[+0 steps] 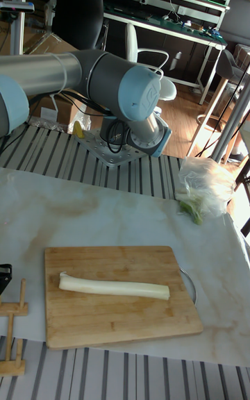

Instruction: Chop the scallions

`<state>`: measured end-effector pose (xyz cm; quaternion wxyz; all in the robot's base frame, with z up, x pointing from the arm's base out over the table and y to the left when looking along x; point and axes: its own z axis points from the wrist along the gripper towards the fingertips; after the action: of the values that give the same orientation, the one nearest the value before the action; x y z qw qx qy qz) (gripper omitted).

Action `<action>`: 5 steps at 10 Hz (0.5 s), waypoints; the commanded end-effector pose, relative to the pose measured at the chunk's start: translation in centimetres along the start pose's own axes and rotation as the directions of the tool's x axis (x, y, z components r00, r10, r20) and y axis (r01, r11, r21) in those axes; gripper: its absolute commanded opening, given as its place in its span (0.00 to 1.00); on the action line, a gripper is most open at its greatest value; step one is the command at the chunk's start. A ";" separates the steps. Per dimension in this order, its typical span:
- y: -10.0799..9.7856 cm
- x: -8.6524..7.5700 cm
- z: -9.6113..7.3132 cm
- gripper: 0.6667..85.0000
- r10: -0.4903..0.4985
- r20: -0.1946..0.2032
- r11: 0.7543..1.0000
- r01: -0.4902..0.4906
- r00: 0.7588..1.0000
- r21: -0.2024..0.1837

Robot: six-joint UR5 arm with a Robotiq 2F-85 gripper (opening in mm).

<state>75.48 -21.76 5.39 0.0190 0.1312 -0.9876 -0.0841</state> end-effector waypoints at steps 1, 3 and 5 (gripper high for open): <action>0.2 -0.1 -0.1 0.31 0.007 0.004 1.000 -0.007 1.000 -0.009; 0.5 -0.3 -0.1 0.31 0.017 0.011 1.000 -0.017 1.000 -0.022; 0.6 -0.6 0.2 0.31 0.030 0.017 0.999 -0.030 0.999 -0.035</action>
<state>75.63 -21.41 5.28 0.0185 0.1230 -0.9880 -0.0917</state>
